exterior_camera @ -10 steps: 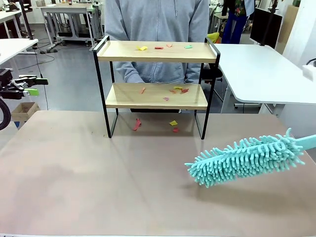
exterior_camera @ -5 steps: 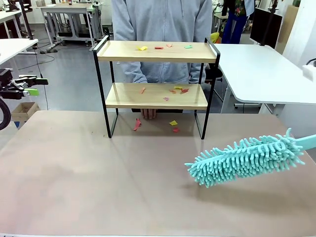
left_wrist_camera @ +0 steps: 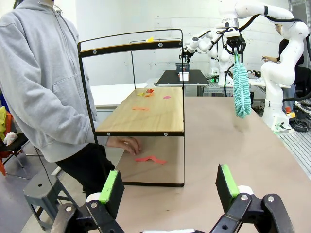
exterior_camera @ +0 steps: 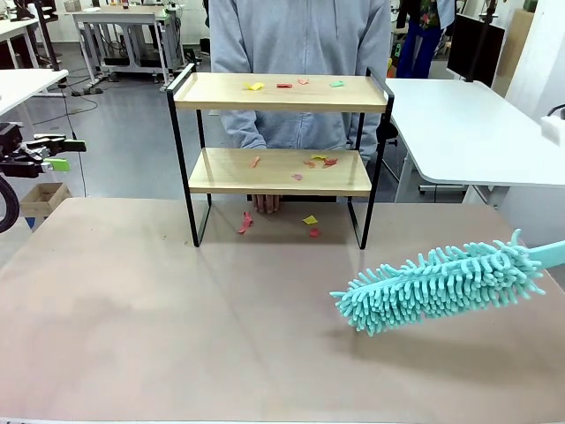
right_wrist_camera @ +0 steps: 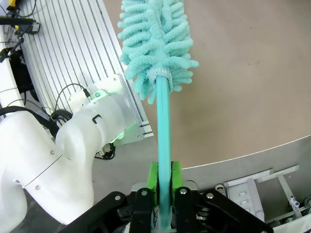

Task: Clean the shelf.
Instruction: Clean the specific section of the Shelf indicated by the human with the Duster.

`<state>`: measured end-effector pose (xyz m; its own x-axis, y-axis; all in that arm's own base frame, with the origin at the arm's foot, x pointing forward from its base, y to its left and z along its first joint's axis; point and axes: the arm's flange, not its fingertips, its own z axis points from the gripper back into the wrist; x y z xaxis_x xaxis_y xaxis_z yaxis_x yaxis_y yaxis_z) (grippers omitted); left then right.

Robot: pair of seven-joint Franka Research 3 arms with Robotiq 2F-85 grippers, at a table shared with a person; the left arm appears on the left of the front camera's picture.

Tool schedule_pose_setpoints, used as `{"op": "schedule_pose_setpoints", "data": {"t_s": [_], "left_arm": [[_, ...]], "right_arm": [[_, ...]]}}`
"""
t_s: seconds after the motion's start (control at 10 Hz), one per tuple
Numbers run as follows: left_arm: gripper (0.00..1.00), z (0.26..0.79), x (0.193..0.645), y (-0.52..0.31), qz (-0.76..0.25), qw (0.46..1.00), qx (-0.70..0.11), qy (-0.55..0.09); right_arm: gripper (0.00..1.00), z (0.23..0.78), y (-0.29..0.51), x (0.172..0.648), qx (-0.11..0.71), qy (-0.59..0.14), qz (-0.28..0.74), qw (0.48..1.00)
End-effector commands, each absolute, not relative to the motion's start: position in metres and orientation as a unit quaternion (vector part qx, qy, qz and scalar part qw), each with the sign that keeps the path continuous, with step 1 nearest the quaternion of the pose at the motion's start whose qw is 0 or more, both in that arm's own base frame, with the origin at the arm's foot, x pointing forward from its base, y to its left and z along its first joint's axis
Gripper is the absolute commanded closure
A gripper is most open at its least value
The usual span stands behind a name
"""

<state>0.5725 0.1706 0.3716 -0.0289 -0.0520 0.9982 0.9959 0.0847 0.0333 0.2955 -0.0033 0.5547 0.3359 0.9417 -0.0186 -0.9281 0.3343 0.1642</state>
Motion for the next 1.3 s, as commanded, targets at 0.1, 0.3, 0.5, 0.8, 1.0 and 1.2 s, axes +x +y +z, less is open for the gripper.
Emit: {"op": "schedule_pose_setpoints", "data": {"t_s": [0.1, 0.3, 0.5, 0.8, 1.0, 1.2], "left_arm": [[0.0, 0.375, 0.571, 0.171, -0.5, 0.524, -0.456, -0.518], [0.0, 0.375, 0.571, 0.171, -0.5, 0.524, -0.456, -0.518], [0.0, 0.375, 0.571, 0.171, -0.5, 0.524, -0.456, -0.518], [0.0, 0.375, 0.571, 0.171, -0.5, 0.524, -0.456, -0.518], [0.0, 0.375, 0.571, 0.171, -0.5, 0.524, -0.456, -0.518], [0.0, 0.375, 0.571, 0.171, -0.5, 0.524, -0.456, -0.518]], "right_arm": [[0.87, 0.557, -0.005, 0.294, 0.06, 0.053, 0.574, 0.815], [0.87, 0.555, -0.003, 0.295, 0.062, 0.055, 0.574, 0.815], [0.87, 0.565, 0.033, 0.3, 0.124, 0.037, 0.528, 0.839], [0.87, 0.578, 0.1, 0.284, 0.191, 0.035, 0.433, 0.88], [0.87, 0.575, 0.147, 0.273, 0.194, 0.04, 0.369, 0.908], [0.87, 0.563, 0.186, 0.269, 0.207, 0.026, 0.326, 0.922]]}}
